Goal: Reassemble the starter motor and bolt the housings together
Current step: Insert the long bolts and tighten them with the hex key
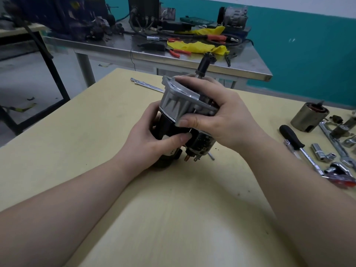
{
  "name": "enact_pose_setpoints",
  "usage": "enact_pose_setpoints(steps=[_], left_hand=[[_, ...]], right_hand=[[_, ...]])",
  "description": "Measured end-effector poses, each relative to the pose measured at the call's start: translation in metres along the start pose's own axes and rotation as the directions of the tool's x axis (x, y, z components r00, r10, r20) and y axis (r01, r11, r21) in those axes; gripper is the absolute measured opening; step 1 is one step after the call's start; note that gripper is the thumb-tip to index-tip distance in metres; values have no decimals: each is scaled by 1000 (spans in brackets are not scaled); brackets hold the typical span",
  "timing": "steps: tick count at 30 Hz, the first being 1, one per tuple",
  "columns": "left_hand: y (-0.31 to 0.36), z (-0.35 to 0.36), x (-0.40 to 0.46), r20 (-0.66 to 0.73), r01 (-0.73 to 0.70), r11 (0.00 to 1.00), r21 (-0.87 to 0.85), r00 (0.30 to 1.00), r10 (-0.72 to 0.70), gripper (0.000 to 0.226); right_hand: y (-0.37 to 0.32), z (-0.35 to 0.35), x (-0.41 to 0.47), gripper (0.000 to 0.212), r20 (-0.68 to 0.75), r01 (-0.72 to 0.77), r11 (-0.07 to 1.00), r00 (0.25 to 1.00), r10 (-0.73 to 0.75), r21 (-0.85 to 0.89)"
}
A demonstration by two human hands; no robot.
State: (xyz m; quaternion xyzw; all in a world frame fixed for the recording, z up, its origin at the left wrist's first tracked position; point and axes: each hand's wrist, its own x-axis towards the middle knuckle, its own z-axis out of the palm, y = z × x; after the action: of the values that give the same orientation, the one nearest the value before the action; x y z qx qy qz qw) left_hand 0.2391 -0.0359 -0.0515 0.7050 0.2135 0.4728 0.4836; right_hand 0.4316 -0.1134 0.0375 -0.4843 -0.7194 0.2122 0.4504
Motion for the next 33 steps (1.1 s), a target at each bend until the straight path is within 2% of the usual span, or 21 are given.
enact_pose_setpoints(steps=[2,5,6,9,14,19,23,28,33], left_hand=[[0,0,0,1,-4,1000,3,1000,4,69],[0,-1,0,7,3,1000,-6,1000,-3,72],[0,-1,0,9,5,1000,-9,1000,-5,72],[0,1,-1,0,-3,1000,11,1000,3,70],[0,8,-5,-67,-44,991,125,996,52,67],[4,8,-4,-68,-30,984,178,997,43,74],[5,8,-3,-72,-12,982,190,997,26,77],[5,9,-2,-68,-8,984,177,997,21,75],[7,9,-2,-81,0,983,181,997,15,76]], right_hand=[[1,-2,0,69,29,-8,1000,1000,8,10],[2,-14,-1,60,181,-35,999,983,29,31],[3,-16,-1,61,193,-26,1000,981,24,6],[4,-12,-1,65,134,18,997,991,-9,-71],[4,-2,0,71,30,-4,1000,1000,4,-6],[2,-15,-2,63,202,-31,999,979,33,-11],[3,-13,-2,65,153,-7,997,988,18,-76],[3,-4,-1,70,54,-11,999,998,13,-43],[3,-14,-1,62,175,-37,999,984,36,3]])
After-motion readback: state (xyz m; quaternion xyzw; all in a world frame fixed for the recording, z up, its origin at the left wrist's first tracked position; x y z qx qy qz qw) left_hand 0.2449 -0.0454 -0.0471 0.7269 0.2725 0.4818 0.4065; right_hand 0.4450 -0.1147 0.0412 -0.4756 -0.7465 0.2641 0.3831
